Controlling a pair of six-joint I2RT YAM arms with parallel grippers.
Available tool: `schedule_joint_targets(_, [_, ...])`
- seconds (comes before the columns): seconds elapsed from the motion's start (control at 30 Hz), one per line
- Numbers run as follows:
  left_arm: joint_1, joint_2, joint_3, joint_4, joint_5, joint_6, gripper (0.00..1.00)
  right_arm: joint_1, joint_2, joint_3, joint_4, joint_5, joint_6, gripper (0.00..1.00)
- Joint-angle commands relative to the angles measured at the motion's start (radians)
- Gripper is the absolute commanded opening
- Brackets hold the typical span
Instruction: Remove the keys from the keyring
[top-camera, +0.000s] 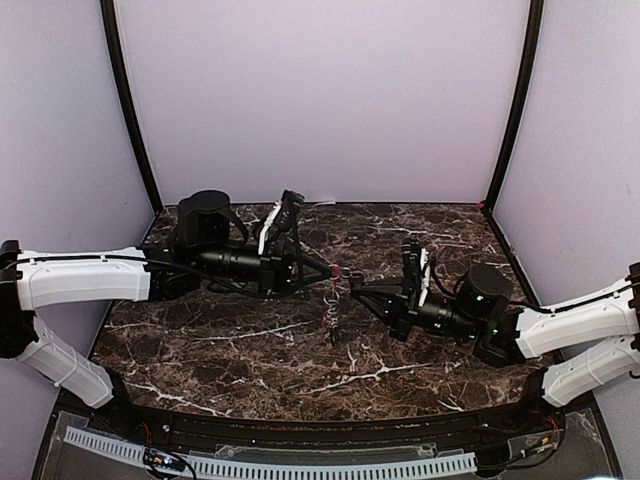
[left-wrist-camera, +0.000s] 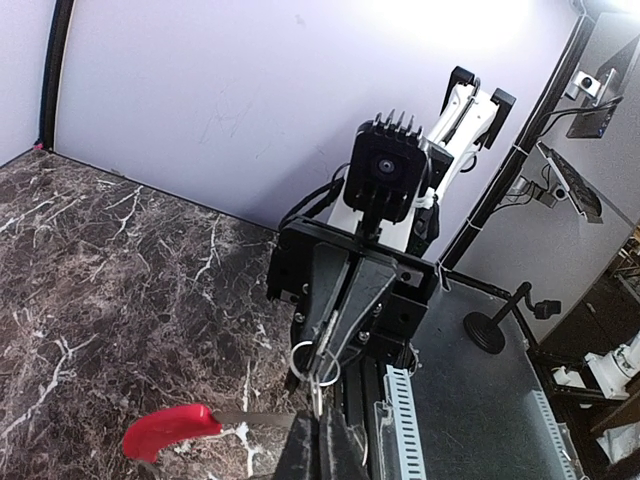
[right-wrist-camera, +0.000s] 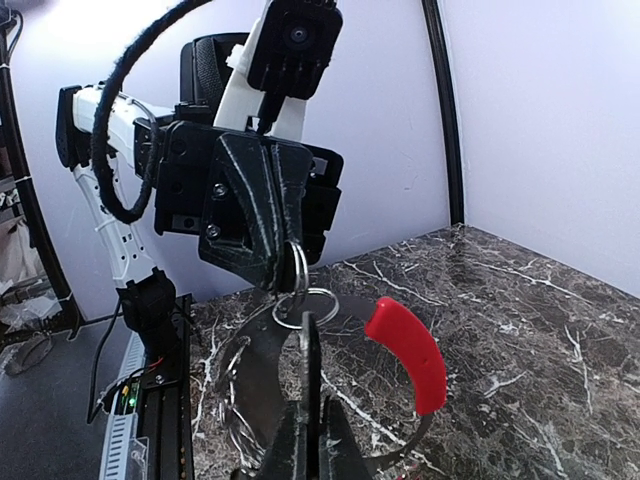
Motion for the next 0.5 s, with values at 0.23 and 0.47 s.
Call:
schedule_joint_targets(0.23, [0.024,-0.082,-0.05,0.091,-0.006,0.011,0.0,-0.001,0.012,-0.019,0.044,0.037,0.029,0.0])
schedule_joint_targets(0.47, [0.024,-0.098,-0.07,0.127,0.02,0.009,0.0,0.003,0.07,0.008,0.011,-0.005,0.034,0.0])
